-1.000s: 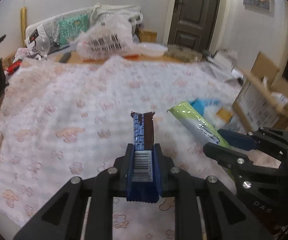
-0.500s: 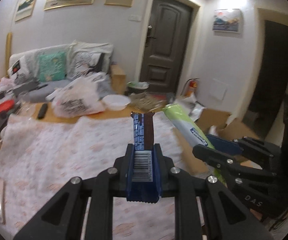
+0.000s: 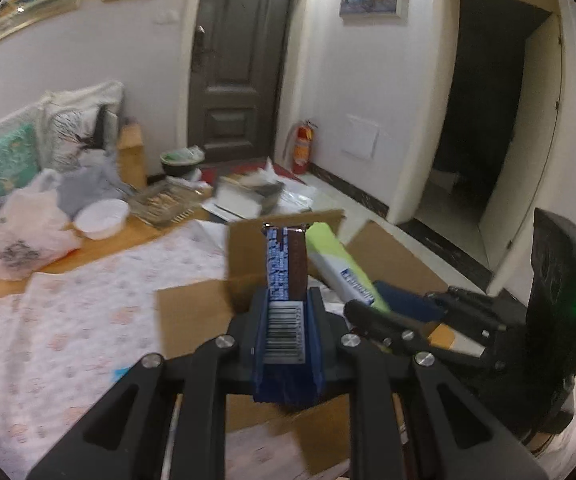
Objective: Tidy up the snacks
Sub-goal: 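Lift both bars and carry them over the box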
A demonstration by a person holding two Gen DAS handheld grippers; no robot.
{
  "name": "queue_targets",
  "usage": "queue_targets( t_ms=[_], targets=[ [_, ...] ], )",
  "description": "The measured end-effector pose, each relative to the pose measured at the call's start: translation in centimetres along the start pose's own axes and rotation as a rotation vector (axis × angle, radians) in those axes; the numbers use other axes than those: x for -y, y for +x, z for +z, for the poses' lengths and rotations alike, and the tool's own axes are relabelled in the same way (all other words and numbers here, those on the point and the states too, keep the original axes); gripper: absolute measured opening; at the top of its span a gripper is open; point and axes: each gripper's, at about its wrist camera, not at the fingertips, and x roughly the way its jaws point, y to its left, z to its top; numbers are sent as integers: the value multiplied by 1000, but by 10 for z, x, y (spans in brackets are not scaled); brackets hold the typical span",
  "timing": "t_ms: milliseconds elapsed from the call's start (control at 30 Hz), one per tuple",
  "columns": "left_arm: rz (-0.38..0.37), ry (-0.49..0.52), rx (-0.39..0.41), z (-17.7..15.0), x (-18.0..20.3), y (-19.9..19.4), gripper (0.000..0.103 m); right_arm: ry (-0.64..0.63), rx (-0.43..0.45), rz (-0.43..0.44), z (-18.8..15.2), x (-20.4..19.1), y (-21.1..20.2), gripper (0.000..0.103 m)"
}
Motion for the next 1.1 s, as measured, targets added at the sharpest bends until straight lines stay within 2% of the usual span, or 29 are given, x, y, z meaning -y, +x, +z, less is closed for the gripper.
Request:
queue_targets(
  t_ms=[167, 367, 667, 900, 1100],
  targets=[
    [24, 3, -80, 1, 13, 43, 16, 39, -52, -5, -13, 29, 15, 22],
    [47, 4, -172, 3, 12, 79, 16, 17, -79, -19, -12, 30, 35, 22],
    [46, -3, -206, 4, 3, 92, 18, 18, -85, -21, -9, 27, 40, 22],
    [54, -14, -183, 9, -5, 86, 21, 5, -95, -30, -9, 22, 38, 24],
    [65, -33, -165, 10, -15, 75, 22, 3, -102, -24, -10, 17, 37, 29]
  ],
)
